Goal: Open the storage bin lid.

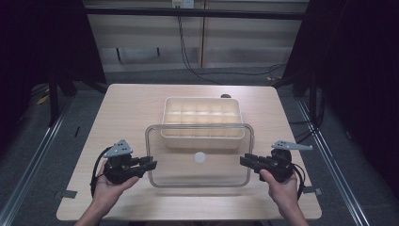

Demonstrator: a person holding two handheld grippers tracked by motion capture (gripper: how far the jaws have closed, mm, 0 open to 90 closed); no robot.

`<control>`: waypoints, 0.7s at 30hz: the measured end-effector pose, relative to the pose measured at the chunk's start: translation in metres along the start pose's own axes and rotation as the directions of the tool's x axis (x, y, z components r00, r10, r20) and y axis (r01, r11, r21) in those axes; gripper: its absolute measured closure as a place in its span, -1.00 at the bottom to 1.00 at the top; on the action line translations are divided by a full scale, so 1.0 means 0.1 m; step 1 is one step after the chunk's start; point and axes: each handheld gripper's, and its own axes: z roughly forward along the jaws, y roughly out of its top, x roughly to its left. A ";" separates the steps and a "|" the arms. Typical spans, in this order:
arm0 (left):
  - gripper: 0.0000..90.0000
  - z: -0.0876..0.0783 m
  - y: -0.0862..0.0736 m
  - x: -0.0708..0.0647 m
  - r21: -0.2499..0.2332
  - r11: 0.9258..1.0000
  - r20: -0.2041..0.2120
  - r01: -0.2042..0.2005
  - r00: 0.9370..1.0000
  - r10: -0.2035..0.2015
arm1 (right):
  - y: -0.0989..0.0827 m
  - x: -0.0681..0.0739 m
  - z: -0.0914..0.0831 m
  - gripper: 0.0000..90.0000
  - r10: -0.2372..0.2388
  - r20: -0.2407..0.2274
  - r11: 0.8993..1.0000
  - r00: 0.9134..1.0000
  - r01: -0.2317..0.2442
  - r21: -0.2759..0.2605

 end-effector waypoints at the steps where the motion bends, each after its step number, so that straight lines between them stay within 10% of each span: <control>1: 0.56 0.01 -0.02 0.00 -0.002 1.000 0.005 0.005 1.000 -0.005 | -0.02 0.00 0.00 0.49 0.000 -0.001 1.000 1.000 0.000 0.001; 21: 0.50 0.17 -0.24 0.04 0.090 0.996 -0.018 0.012 1.000 -0.010 | -0.17 -0.01 0.10 0.50 0.006 0.025 0.999 1.000 -0.007 0.044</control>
